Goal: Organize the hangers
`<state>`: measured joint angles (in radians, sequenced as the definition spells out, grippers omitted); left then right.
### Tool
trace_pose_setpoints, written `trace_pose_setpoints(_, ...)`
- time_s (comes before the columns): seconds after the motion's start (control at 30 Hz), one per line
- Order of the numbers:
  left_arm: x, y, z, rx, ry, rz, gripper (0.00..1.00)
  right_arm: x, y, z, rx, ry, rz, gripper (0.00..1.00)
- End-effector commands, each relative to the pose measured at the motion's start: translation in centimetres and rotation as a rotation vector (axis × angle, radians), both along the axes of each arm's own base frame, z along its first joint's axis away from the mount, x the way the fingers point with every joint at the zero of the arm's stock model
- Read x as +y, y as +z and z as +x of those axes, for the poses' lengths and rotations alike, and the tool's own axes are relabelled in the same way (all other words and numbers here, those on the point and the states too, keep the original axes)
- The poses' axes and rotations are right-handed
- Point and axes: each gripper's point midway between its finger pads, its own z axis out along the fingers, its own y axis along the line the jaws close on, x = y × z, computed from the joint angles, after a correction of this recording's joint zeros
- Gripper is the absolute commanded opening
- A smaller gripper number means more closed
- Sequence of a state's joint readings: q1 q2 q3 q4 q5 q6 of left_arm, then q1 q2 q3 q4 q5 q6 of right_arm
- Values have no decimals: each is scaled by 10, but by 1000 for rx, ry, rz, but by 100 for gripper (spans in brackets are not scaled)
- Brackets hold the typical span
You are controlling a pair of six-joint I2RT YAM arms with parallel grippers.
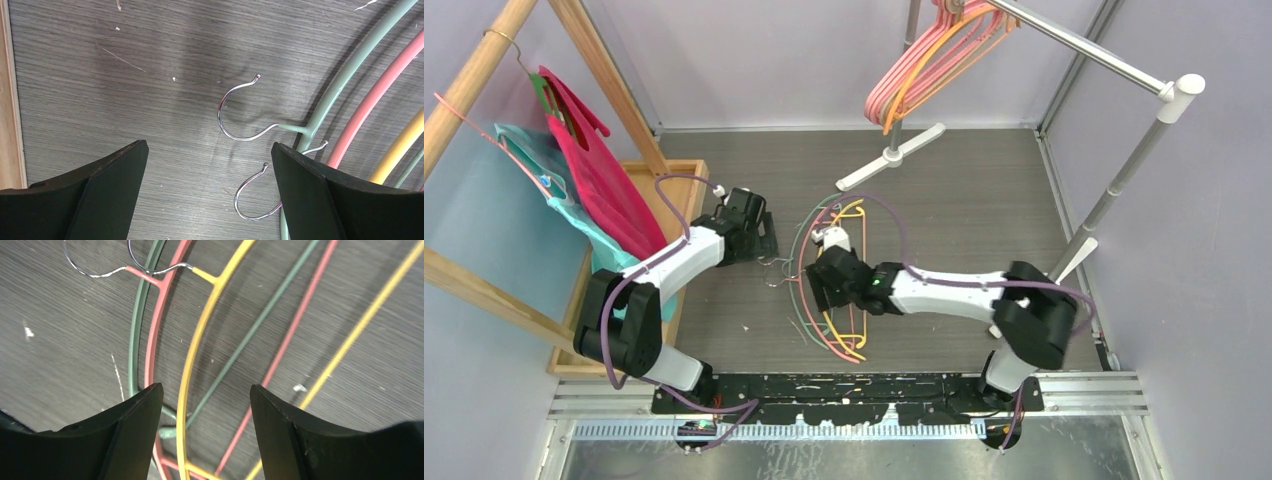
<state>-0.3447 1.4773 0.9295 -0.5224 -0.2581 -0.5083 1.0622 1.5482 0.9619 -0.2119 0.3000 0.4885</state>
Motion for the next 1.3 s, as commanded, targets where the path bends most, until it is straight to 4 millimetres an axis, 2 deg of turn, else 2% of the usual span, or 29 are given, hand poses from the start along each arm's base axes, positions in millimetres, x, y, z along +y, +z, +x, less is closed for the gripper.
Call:
trace_pose_setpoints(0.0,1,14,11,-47,14,3,98,47,9,13,-30,59,66,69)
trace_pose_setpoints(0.13,0,17,11,-57,12,-6,98,60,-9,20,-24,64,45,69)
trace_pose_setpoints(0.27,-2,16,11,-56,11,-15,98,61,-23,27,-26,45,9,66)
trace_pose_setpoints(0.47,-2,12,9,-50,10,-17,98,52,-49,32,-21,2,-56,53)
trace_pose_setpoints(0.5,-2,12,10,-51,10,-19,98,50,-53,32,-19,-2,-65,48)
trace_pose_setpoints(0.6,-3,13,11,-53,8,-21,98,41,-61,34,-19,-41,-95,21)
trace_pose_setpoints(0.7,-4,15,11,-57,0,-23,98,32,-62,36,-26,-71,-113,2)
trace_pose_setpoints(0.8,-4,16,12,-63,-8,-21,98,26,-47,36,-42,-85,-88,1)
trace_pose_setpoints(0.87,-3,20,13,-72,-13,-17,98,23,-28,36,-52,-91,-32,1)
trace_pose_setpoints(0.93,-2,24,16,-87,-15,-11,98,19,7,34,-78,-100,63,1)
trace_pose_setpoints(1.0,-3,29,18,-100,-18,-13,98,7,35,33,-106,-126,128,1)
trace_pose_setpoints(1.1,-7,35,22,-113,-20,-31,98,-26,64,29,-133,-188,186,1)
trace_pose_setpoints(1.27,-22,47,29,-147,-59,-29,98,-99,108,27,-203,-356,276,1)
